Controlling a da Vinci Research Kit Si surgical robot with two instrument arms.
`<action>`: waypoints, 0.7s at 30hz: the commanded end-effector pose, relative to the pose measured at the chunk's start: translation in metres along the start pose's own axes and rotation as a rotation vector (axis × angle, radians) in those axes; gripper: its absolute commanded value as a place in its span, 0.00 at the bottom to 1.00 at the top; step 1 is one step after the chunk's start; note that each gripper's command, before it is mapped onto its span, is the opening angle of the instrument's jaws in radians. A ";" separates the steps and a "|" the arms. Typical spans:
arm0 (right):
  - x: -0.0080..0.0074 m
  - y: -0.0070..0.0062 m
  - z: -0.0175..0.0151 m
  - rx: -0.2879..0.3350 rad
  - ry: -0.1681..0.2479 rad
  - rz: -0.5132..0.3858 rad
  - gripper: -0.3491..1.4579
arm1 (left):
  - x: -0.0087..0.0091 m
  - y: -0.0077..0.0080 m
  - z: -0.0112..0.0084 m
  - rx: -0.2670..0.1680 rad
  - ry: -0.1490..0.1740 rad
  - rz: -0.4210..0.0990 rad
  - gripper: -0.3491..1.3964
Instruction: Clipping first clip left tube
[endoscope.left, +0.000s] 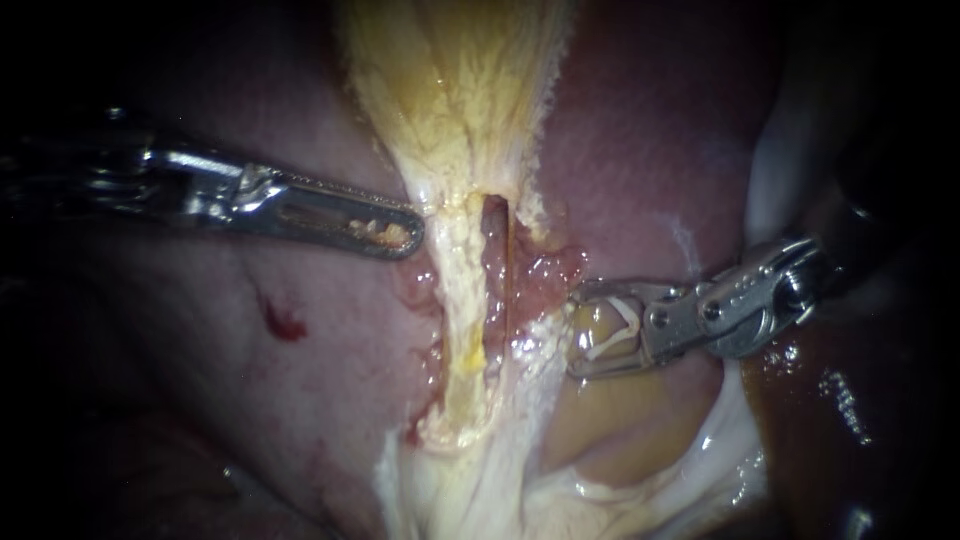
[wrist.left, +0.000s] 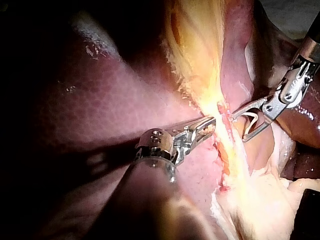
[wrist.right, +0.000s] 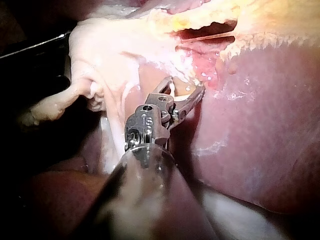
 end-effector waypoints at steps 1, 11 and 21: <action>0.0000 0.0000 0.0000 0.000 0.001 0.000 0.47 | 0.0000 0.0000 0.0000 0.000 0.000 0.000 0.00; 0.0002 0.0001 -0.0002 0.000 0.004 0.002 0.47 | 0.0000 0.0000 -0.0001 0.001 0.000 0.000 0.00; 0.0001 0.0001 -0.0003 0.000 0.005 0.002 0.47 | -0.0004 -0.0001 -0.0016 0.013 0.006 -0.001 0.00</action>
